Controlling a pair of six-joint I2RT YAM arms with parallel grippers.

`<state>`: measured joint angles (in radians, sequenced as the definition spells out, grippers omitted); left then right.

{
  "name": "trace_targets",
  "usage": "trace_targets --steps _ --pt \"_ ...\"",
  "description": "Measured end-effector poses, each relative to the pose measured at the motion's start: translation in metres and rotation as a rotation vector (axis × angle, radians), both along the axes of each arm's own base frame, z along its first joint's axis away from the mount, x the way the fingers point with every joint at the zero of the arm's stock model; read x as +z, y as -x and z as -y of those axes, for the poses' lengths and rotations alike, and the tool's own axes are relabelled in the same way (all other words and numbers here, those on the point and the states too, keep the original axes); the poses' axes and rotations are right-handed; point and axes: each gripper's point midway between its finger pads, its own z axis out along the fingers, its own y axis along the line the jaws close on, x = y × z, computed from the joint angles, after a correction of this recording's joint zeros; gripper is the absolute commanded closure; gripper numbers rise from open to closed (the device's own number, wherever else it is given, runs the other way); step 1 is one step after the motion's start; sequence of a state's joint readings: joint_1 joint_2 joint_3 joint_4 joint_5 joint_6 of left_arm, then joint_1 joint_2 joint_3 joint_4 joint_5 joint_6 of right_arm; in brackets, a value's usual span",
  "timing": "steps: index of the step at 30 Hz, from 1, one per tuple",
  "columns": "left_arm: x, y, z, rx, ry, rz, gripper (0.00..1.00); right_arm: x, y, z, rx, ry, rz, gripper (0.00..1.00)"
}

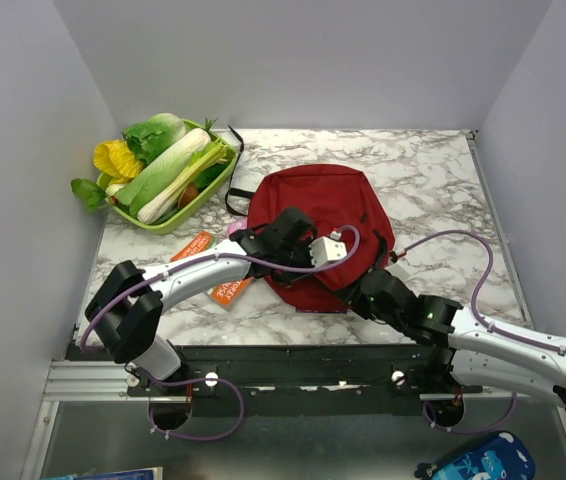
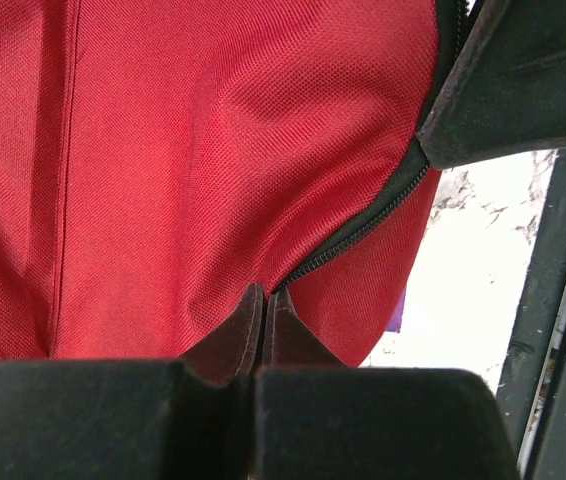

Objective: Pack the student bag
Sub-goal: Adjust the student bag at the center of the board.

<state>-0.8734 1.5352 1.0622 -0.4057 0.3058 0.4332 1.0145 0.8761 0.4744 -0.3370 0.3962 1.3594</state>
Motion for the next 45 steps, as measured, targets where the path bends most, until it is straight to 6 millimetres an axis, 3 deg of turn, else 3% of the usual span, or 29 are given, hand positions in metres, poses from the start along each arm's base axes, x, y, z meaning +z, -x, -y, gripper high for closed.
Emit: trace_targets --steps 3,13,25,34,45 --pt "0.004 -0.001 0.0 0.013 0.014 -0.043 1.0 0.0 0.001 0.001 -0.001 -0.005 0.003 0.46" --pt "0.019 -0.002 -0.006 0.067 0.087 -0.204 1.0 0.011 0.001 0.007 0.013 -0.009 0.052 0.35" --pt "0.029 0.01 -0.006 0.073 0.132 -0.292 1.0 0.01 -0.002 0.018 0.003 0.042 0.081 0.36" --pt "0.04 0.01 -0.009 0.09 0.172 -0.323 0.97 -0.014 0.002 0.026 -0.015 0.109 0.026 0.37" --pt "0.053 0.015 -0.005 0.088 0.214 -0.388 0.82 -0.026 0.003 0.03 -0.031 0.134 0.002 0.41"
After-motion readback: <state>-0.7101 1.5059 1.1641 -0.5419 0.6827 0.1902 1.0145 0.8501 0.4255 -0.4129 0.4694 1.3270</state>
